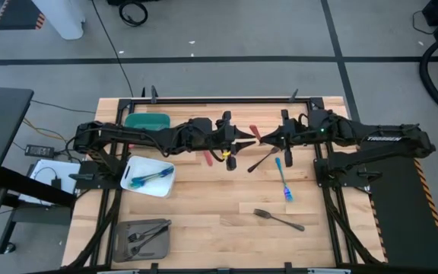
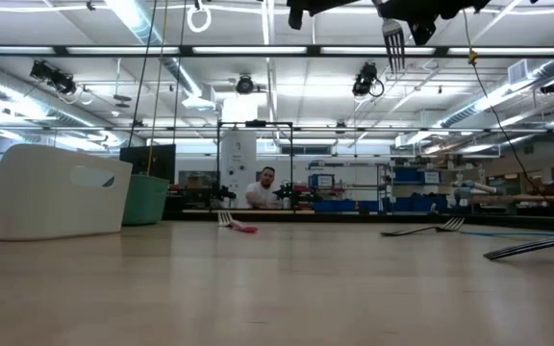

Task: Sort silverware by color (type)
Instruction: Put the pink fork into the green bin

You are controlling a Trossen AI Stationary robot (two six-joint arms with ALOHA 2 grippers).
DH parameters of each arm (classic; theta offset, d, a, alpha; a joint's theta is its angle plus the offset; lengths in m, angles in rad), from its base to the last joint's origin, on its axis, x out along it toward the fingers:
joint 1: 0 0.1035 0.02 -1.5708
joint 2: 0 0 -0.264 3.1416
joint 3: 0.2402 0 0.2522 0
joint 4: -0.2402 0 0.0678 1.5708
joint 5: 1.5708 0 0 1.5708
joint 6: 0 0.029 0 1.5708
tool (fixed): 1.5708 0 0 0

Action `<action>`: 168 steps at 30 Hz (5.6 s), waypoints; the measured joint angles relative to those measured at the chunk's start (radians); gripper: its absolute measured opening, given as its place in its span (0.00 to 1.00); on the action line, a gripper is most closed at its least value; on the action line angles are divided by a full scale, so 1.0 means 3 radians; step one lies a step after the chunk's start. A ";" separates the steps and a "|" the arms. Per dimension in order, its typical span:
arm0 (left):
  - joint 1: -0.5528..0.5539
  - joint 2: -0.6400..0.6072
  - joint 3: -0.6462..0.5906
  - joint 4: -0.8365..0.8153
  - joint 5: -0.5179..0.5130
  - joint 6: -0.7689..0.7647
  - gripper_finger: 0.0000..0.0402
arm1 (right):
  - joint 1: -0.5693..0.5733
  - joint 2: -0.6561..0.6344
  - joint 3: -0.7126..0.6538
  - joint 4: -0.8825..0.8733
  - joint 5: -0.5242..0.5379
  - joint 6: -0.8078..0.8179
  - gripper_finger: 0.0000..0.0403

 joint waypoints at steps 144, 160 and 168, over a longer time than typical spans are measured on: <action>0.1494 -0.1036 0.0000 -0.5823 -0.0507 -0.0231 0.04 | 0.0101 0.0955 0.0003 0.0376 0.0192 0.0284 0.26; 0.2562 -0.1036 -0.0649 -0.5708 -0.0392 -0.0019 0.04 | 0.0149 0.0969 -0.0121 0.0189 0.0205 0.0712 0.26; 0.2556 -0.1034 -0.1098 -0.5292 -0.0394 0.0144 0.04 | 0.0148 0.0969 -0.0121 0.0379 0.0205 0.0640 0.26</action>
